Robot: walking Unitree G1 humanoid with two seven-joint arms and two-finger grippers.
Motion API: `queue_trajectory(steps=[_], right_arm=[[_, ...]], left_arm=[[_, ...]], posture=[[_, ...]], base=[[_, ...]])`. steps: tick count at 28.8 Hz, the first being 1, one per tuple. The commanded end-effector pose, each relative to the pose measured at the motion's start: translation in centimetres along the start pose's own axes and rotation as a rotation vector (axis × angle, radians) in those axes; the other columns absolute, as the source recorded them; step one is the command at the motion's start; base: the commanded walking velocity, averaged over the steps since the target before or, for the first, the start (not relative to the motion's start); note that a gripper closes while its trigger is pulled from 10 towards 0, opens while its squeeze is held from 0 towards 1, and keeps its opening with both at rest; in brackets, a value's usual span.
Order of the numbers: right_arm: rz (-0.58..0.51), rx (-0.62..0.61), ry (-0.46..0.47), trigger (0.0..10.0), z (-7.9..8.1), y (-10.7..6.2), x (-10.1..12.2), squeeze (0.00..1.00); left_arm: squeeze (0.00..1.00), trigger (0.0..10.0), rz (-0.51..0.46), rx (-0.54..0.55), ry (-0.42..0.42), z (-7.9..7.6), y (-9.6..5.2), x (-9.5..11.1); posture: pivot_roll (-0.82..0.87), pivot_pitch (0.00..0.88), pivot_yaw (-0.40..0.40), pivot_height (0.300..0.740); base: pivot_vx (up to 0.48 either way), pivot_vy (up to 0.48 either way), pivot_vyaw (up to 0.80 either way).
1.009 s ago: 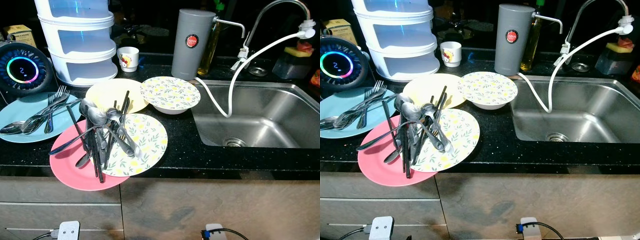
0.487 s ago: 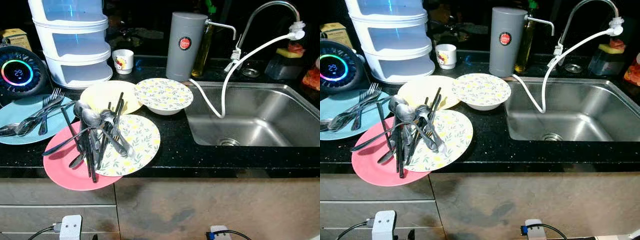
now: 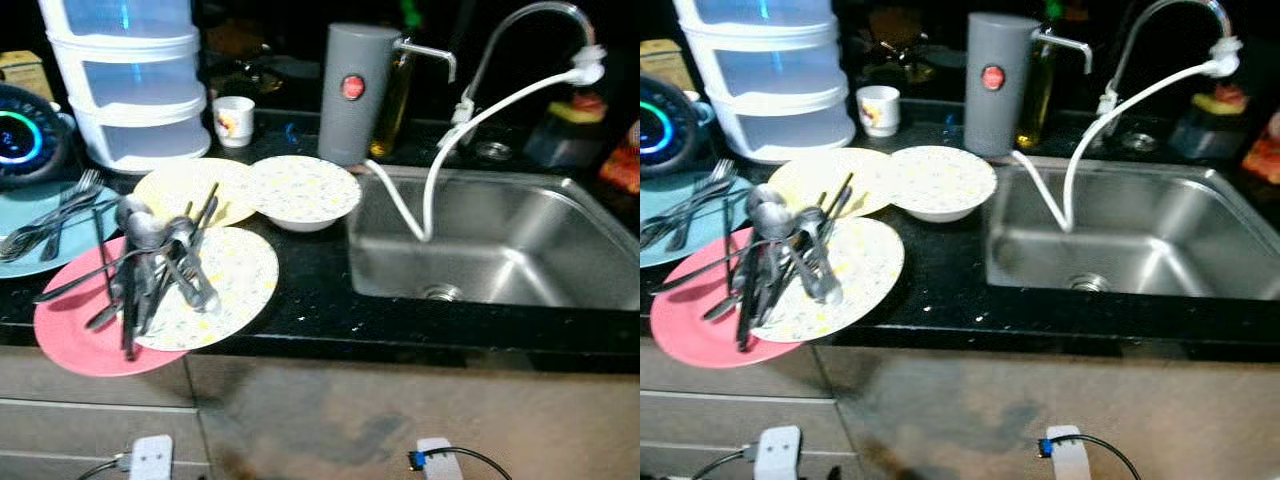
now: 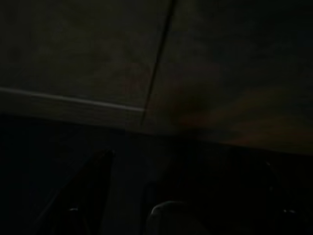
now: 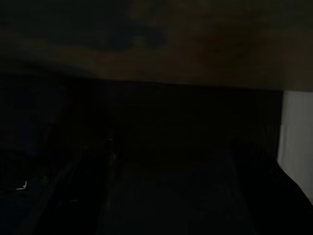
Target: Kitchen organization
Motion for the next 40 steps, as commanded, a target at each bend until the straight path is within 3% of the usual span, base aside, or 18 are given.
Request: queue_trajectory(steps=[1,7,9,18,30,35,36,40], right_arm=[[0.038,0.006,-0.005,10.0,0.2,-0.2,-1.1,0.00],[0.037,-0.002,-0.002,10.0,-0.1,-0.2,-1.1,0.00],[0.035,-0.007,0.005,10.0,-0.3,-0.2,-1.2,0.00],[0.042,-0.012,0.008,10.0,-0.5,-0.4,-1.7,0.00],[0.020,-0.006,0.004,10.0,-0.4,-0.1,-0.6,0.00],[-0.008,-0.005,-0.004,10.0,-0.9,-0.1,-0.1,0.00],[-0.025,-0.005,0.010,10.0,-1.5,-0.2,0.0,0.00],[-0.100,0.048,-0.003,10.0,-2.0,-0.6,0.9,0.00]], left_arm=[[0.00,10.0,0.013,0.021,-0.008,0.5,-0.2,-0.5],[0.00,10.0,0.000,0.024,0.002,0.8,-0.3,-0.3],[0.00,10.0,-0.005,0.019,-0.037,0.8,-0.3,-0.1],[0.00,10.0,-0.046,0.016,-0.055,1.1,-0.4,0.6],[0.00,10.0,-0.044,0.034,0.012,2.5,-0.5,1.2],[0.00,10.0,-0.070,-0.010,0.074,1.8,-0.5,1.8],[0.00,10.0,-0.093,-0.015,0.110,1.5,-0.8,2.1],[0.00,10.0,-0.230,-0.011,0.075,1.6,-3.9,3.2]], posture=[[0.00,0.100,-0.069,0.740],[0.00,0.103,-0.068,0.740],[0.00,0.102,-0.068,0.740],[0.00,0.084,-0.069,0.740],[0.02,0.061,-0.064,0.740],[0.03,0.049,-0.058,0.740],[0.03,0.047,-0.054,0.740],[0.02,0.052,-0.053,0.740]], base=[[0.000,-0.386,0.00],[0.000,-0.385,0.00],[0.000,0.000,0.00],[0.000,0.480,0.00],[0.000,0.000,0.00],[0.000,0.000,0.00],[0.000,0.000,0.00],[0.000,0.000,0.00]])
Point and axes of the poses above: a point about 5 cm out from each wrist's last joint towards the gripper, its own y axis pointing out of the wrist towards the gripper, its own x axis along the axis of the wrist's last joint, z = x × y, the point moved 6 cm from there along y, pointing out of the wrist towards the gripper, and after that the axes turned 12 degrees about -y, right-handed, at the moved point
